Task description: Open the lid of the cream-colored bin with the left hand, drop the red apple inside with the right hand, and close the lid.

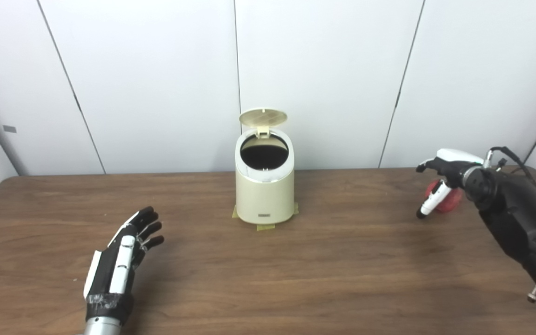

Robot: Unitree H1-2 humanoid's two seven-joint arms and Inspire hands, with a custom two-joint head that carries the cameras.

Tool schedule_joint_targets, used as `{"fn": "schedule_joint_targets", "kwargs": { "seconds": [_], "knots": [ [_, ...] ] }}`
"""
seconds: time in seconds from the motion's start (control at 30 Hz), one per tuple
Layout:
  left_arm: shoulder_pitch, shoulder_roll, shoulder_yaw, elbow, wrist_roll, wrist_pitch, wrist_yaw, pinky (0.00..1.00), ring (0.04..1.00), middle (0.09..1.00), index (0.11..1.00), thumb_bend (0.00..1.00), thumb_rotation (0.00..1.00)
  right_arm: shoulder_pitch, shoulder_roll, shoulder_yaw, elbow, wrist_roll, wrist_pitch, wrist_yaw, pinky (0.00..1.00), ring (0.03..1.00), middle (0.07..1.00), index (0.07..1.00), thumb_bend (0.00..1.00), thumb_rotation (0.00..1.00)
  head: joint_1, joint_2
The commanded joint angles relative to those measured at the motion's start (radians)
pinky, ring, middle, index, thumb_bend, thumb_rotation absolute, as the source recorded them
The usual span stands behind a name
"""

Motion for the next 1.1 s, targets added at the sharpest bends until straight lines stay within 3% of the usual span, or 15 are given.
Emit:
{"fn": "schedule_joint_targets", "kwargs": {
  "seconds": [0.0, 0.17, 0.53, 0.73, 0.93, 1.07],
  "knots": [
    [-0.023, -0.003, 0.0, -0.023, 0.018, -0.04, 0.006, 0.78, 0.844, 0.856, 0.832, 0.45, 0.81, -0.068, -0.025, -0.007, 0.026, 0.013, -0.032, -0.06, 0.77, 0.895, 0.947, 0.853, 0.94, 0.19, 0.002, 0.001],
    [-0.03, 0.0, 0.002, -0.01, 0.052, -0.052, 0.012, 0.78, 0.843, 0.849, 0.824, 0.42, 0.8, -0.079, -0.022, 0.01, 0.09, 0.022, -0.061, -0.11, 0.71, 0.865, 0.925, 0.843, 0.92, 0.18, 0.005, 0.002],
    [-0.022, -0.011, 0.012, -0.01, 0.053, -0.059, 0.015, 0.77, 0.834, 0.843, 0.819, 0.43, 0.78, -0.103, -0.031, 0.097, 0.144, -0.011, -0.042, -0.087, 0.63, 0.83, 0.909, 0.821, 0.9, 0.16, 0.008, 0.005],
    [-0.019, -0.011, 0.014, -0.019, 0.06, -0.054, 0.02, 0.75, 0.828, 0.838, 0.819, 0.44, 0.79, -0.106, -0.034, 0.121, 0.191, -0.005, -0.069, -0.125, 0.81, 0.871, 0.899, 0.822, 0.88, 0.17, 0.007, 0.008],
    [-0.019, -0.014, 0.014, -0.014, 0.058, -0.052, 0.025, 0.75, 0.828, 0.839, 0.816, 0.44, 0.77, -0.097, -0.03, 0.104, 0.177, 0.027, -0.078, -0.148, 0.79, 0.86, 0.884, 0.82, 0.88, 0.14, 0.006, 0.007],
    [-0.019, -0.016, 0.014, -0.01, 0.059, -0.054, 0.028, 0.75, 0.824, 0.835, 0.812, 0.43, 0.77, -0.11, -0.024, 0.105, 0.217, 0.041, -0.112, -0.169, 0.71, 0.841, 0.891, 0.822, 0.87, 0.14, 0.007, 0.006]
  ]
}}
